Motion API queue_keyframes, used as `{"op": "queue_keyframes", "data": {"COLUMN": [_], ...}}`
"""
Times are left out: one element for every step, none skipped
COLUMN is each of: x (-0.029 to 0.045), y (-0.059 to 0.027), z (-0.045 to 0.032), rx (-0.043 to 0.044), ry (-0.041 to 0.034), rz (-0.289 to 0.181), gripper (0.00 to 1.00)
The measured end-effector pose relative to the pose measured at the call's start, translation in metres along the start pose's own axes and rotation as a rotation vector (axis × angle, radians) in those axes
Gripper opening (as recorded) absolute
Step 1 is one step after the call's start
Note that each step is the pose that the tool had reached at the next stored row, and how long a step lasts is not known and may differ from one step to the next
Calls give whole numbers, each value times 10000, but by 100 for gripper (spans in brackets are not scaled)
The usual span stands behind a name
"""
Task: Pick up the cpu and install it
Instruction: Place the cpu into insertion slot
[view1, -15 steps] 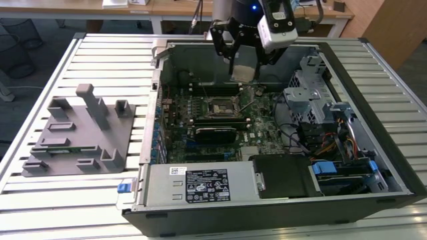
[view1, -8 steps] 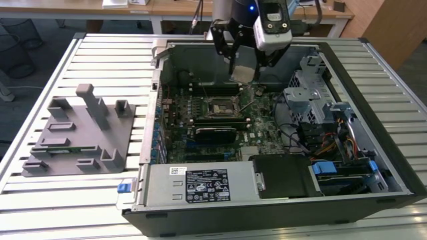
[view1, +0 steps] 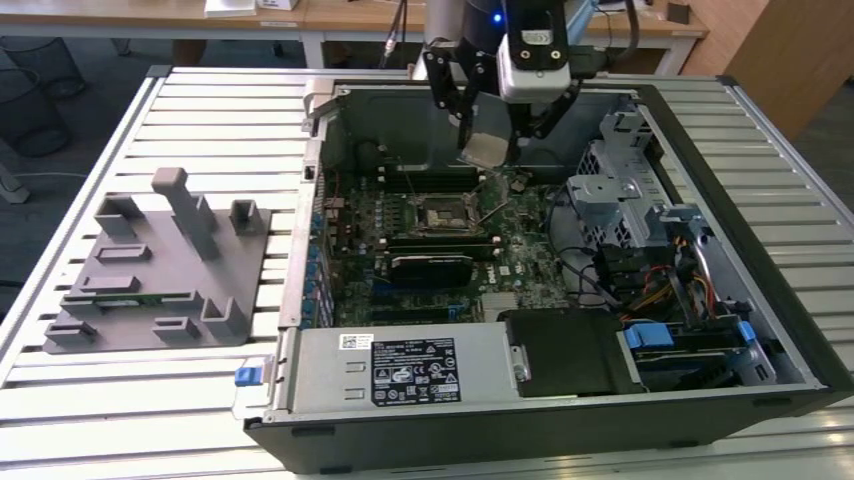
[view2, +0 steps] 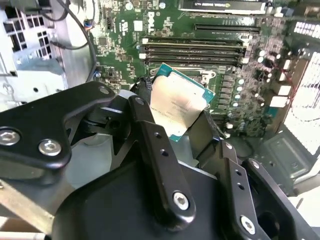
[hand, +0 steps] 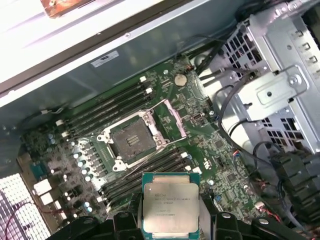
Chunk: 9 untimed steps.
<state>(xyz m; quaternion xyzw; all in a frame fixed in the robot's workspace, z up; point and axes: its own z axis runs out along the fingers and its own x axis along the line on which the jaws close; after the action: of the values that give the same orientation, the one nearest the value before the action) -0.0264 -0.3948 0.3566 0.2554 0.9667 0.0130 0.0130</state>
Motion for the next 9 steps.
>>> {"op": "queue_keyframes", "data": {"x": [0, 0, 0, 1, 1, 1, 1, 2, 2], "y": [0, 0, 0, 1, 1, 1, 1, 1, 2], "z": [3, 6, 9, 11, 14, 17, 19, 22, 25], "rx": [4, 9, 13, 18, 22, 27, 32, 36, 40], "ry": [-5, -12, -17, -23, -29, -34, -40, -46, -52], "rz": [126, 265, 393, 515, 639, 759, 879, 993, 1101], "gripper": [54, 54, 54, 54, 54, 54, 54, 54, 54]}}
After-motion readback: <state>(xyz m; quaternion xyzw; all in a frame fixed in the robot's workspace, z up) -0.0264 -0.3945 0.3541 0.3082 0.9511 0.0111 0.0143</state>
